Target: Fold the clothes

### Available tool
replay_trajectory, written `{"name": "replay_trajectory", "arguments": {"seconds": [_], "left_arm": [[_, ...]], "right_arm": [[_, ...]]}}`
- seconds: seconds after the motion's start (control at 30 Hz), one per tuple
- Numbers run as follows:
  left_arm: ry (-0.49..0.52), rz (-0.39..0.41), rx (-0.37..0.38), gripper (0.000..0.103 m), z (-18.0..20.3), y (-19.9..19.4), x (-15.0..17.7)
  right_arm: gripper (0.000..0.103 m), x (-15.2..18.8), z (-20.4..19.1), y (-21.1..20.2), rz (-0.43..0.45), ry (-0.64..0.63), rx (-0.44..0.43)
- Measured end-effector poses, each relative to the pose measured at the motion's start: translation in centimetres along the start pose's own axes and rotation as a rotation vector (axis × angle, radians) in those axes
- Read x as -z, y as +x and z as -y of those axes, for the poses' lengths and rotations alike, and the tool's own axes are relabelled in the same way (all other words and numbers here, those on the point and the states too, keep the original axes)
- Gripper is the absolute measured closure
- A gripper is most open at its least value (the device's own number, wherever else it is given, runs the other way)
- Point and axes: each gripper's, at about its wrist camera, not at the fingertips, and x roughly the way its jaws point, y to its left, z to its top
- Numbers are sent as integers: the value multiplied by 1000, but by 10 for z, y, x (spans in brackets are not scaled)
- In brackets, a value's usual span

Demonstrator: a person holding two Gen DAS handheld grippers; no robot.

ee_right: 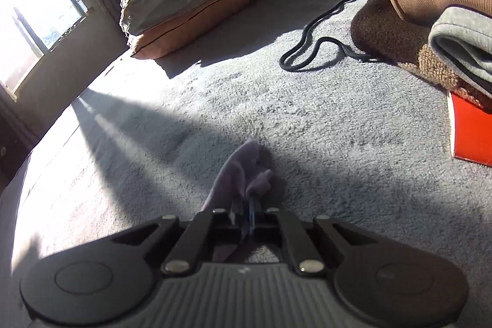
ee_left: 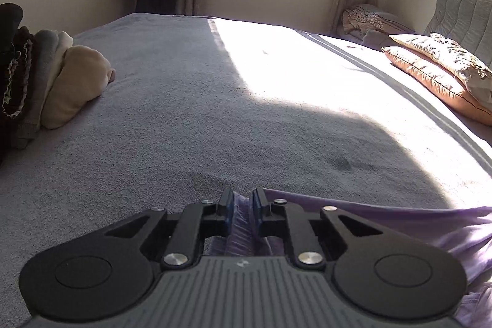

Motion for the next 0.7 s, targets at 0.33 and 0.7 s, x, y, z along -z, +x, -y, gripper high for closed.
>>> {"name": "replay_trajectory", "arguments": {"seconds": [0.33,0.7], "left_arm": [[-219,88,32,103,-21,-18,-19],[-119,-142,26,80,-2,12,-2]], "right_arm": [[100,-18,-55,-119,421,-261,53],[95,10,14,-37,-129,-164,248]]}}
